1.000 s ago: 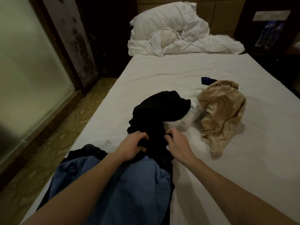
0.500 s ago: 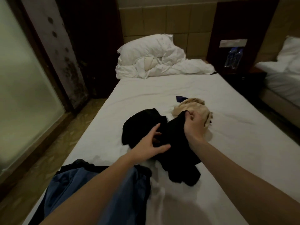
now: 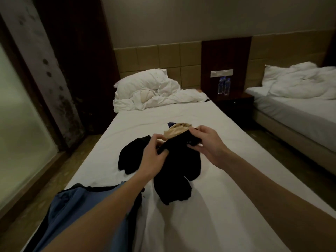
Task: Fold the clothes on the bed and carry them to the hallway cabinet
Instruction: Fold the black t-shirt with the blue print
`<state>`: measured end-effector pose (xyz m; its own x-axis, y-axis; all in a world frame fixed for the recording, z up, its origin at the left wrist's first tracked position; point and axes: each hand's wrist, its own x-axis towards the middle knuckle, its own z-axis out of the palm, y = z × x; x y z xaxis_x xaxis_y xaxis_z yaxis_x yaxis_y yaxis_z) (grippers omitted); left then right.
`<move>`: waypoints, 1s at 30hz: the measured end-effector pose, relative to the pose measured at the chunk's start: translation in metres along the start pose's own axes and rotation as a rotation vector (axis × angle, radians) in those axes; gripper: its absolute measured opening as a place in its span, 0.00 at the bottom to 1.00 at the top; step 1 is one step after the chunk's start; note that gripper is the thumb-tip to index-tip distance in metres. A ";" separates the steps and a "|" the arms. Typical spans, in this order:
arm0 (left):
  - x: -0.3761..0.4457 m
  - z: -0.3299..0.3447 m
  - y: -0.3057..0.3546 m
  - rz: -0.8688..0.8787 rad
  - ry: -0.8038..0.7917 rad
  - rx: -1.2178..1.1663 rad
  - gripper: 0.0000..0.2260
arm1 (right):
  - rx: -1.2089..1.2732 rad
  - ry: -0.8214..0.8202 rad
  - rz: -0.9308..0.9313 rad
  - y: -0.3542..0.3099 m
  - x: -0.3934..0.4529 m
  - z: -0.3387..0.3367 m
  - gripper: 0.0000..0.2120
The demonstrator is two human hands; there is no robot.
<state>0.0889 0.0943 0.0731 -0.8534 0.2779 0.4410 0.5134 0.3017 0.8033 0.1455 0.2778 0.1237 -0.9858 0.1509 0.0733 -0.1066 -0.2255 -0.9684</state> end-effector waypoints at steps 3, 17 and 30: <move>-0.007 -0.010 0.022 0.019 -0.053 -0.029 0.11 | -0.297 0.005 -0.135 -0.019 -0.024 -0.013 0.13; -0.057 -0.073 0.078 -0.073 -0.159 0.220 0.16 | -1.230 -0.217 -0.310 -0.032 -0.080 -0.061 0.15; -0.080 -0.125 0.081 -0.140 -0.113 -0.001 0.12 | -1.201 -0.111 -0.248 -0.053 -0.093 -0.044 0.13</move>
<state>0.1877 -0.0175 0.1528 -0.9008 0.3344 0.2770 0.3903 0.3441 0.8540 0.2485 0.3182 0.1580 -0.9679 -0.0325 0.2492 -0.1634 0.8347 -0.5259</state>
